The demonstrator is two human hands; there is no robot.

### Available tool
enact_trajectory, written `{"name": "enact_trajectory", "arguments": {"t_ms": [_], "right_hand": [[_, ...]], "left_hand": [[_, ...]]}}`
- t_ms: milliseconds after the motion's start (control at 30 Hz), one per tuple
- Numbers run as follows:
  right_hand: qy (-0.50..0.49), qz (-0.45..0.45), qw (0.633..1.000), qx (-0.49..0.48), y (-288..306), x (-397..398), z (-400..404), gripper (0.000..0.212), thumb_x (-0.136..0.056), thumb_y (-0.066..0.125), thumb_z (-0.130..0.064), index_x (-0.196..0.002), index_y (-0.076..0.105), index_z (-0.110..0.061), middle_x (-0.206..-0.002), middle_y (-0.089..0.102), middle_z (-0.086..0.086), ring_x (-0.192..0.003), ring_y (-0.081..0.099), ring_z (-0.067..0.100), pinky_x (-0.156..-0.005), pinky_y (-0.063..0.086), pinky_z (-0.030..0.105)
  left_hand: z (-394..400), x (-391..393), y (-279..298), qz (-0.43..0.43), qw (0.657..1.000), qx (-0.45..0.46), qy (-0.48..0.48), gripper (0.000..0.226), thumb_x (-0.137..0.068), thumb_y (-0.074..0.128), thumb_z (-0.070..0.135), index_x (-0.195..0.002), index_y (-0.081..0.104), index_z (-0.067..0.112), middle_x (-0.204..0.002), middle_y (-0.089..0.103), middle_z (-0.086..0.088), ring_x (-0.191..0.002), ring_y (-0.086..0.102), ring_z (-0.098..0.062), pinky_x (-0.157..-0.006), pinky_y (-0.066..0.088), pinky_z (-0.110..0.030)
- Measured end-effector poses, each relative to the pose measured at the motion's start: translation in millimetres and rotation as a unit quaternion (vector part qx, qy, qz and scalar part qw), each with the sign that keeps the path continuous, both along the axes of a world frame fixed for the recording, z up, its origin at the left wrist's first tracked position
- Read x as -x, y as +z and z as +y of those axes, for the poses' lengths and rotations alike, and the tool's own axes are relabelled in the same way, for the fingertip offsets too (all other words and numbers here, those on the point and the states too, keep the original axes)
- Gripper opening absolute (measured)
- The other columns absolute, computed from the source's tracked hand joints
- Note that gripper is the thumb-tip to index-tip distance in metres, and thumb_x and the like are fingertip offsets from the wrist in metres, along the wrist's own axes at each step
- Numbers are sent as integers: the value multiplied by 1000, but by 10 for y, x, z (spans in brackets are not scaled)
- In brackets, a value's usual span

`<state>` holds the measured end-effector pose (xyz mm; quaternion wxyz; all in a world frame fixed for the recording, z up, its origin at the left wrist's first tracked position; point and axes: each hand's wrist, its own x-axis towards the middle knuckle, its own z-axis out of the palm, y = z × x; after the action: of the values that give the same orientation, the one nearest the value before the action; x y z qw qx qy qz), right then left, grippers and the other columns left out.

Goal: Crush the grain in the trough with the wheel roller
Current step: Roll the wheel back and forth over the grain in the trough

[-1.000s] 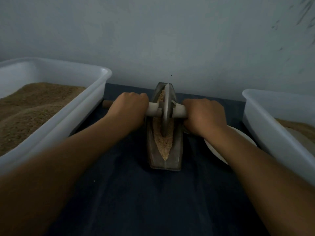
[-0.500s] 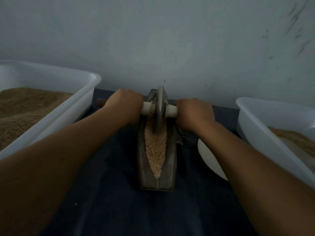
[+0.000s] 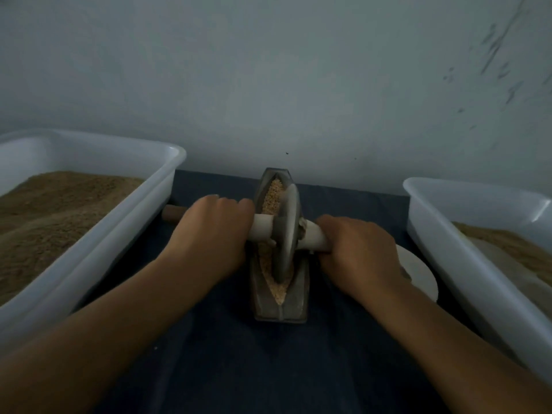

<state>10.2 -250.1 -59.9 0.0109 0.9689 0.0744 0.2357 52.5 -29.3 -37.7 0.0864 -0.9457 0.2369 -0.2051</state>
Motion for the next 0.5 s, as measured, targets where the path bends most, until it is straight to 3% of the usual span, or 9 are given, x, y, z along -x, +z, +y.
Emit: {"name": "enact_trajectory", "arguments": {"t_ms": [167,333,500], "right_hand": [[9,-4,1000,-3,28,60,8,12,-81,70,-31,-89,62,-27,-81,64,-5,-73,60,20,-61,41,32],[-7,-5,1000,27,12,-97,9,14,-80,68,-35,-89,60,-29,-80,61,-7,-72,58,19,-59,36,31],[-36,21,998,40,16,-426,-19,23,-79,65,-42,-95,56,-30,-87,63,-7,-80,61,22,-53,26,30]], "left_hand": [[100,61,47,21,999,24,-14,24,-88,61,36,-104,46,27,-103,62,7,-91,61,-15,-67,31,-27],[143,-19,-105,-17,998,59,22,39,-81,69,39,-95,34,30,-93,60,7,-83,59,-17,-72,32,-32],[19,-368,-104,6,997,67,34,42,-78,72,35,-105,42,25,-99,61,1,-88,60,-22,-77,40,-37]]}}
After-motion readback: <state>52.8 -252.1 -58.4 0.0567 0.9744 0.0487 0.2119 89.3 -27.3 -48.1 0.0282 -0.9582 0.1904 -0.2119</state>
